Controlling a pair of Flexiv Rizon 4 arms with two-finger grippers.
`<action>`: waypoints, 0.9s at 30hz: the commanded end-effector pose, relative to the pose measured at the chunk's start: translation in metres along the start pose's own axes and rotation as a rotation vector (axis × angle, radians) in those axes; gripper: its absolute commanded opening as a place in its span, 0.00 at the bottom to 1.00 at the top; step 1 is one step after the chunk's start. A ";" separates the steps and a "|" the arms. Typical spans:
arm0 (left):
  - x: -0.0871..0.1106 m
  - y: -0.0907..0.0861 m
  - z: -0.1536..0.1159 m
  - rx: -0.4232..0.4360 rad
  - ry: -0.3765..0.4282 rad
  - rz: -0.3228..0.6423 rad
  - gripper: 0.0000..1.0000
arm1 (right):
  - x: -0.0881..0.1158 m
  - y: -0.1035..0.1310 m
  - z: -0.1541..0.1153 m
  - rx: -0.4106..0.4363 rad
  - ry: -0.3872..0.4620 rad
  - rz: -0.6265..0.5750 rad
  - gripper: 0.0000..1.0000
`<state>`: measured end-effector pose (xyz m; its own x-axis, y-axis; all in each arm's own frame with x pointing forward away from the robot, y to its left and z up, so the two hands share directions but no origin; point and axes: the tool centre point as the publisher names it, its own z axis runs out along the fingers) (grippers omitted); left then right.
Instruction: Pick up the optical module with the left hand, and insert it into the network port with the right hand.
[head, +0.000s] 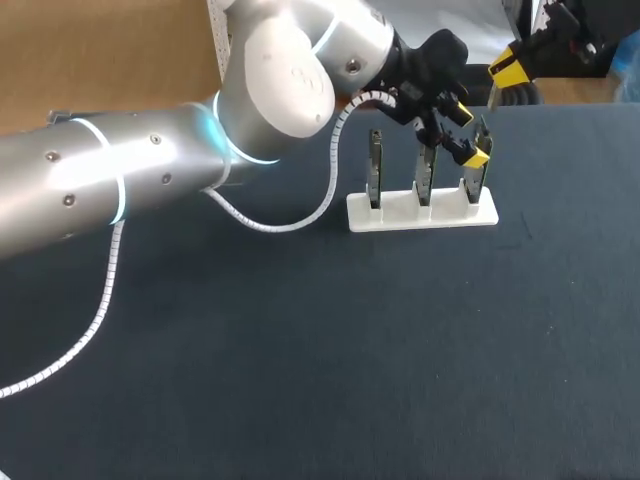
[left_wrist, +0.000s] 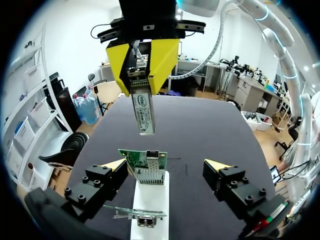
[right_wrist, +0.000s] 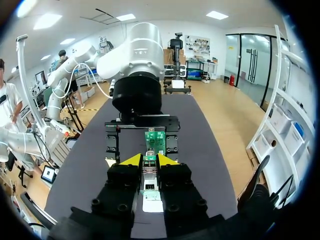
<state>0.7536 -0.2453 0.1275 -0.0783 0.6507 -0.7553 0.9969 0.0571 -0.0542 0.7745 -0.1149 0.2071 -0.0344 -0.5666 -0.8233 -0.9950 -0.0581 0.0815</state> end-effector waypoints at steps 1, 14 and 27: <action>-0.002 0.003 0.002 0.005 0.020 -0.006 1.00 | 0.000 0.000 0.001 0.001 0.000 0.001 0.00; 0.001 0.002 0.000 -0.002 0.040 -0.007 1.00 | 0.000 0.002 0.001 0.004 -0.013 0.003 0.00; 0.001 0.001 0.000 -0.003 0.044 -0.001 1.00 | 0.004 0.005 0.004 -0.004 0.002 -0.007 0.00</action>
<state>0.7536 -0.2441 0.1257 -0.0783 0.6798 -0.7292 0.9969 0.0607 -0.0504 0.7710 -0.1158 0.2036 -0.0289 -0.5658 -0.8240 -0.9944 -0.0674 0.0812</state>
